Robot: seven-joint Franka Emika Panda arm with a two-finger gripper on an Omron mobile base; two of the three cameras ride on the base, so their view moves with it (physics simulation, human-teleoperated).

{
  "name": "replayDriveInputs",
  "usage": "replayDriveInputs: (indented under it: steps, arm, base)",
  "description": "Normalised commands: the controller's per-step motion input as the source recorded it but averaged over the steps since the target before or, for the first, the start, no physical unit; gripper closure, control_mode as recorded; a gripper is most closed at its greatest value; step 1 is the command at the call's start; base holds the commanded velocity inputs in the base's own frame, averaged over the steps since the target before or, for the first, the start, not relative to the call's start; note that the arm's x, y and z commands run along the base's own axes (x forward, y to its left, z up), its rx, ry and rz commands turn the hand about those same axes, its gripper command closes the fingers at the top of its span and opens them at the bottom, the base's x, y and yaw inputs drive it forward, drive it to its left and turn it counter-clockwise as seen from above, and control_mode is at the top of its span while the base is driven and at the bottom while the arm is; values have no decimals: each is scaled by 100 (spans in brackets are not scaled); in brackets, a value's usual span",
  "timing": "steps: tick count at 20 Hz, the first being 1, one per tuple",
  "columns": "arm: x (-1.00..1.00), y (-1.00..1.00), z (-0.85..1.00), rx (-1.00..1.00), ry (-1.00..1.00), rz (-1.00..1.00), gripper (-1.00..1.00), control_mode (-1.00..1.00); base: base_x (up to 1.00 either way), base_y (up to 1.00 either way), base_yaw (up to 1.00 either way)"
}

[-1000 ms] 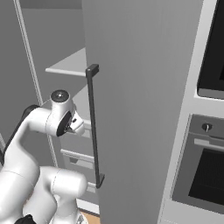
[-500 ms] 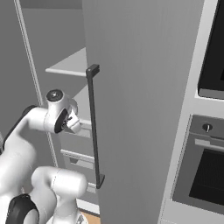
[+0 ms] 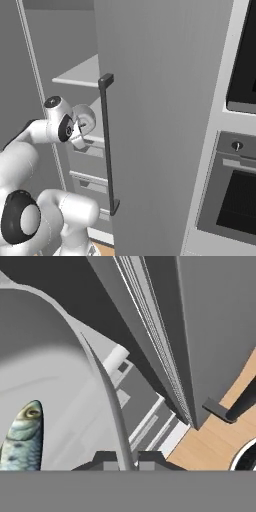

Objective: Take the meat container that has the fish and place it on the second highest rack of the freezer. Then take the vegetable container that has the squash and sweet potato and place it on the highest rack of the freezer.

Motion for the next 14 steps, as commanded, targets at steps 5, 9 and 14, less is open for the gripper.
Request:
replayDriveInputs:
  steps: [5, 9, 14]
  arm:
    - [22, 0, -3, 7, 1, -23, 100, -100]
    - [25, -1, 0, 11, 5, -4, 100, -100]
    - [20, 0, -1, 5, 2, 0, 100, -100]
  base:
    - [0, 0, 0]
    - [0, 0, 0]
    - [0, 0, 0]
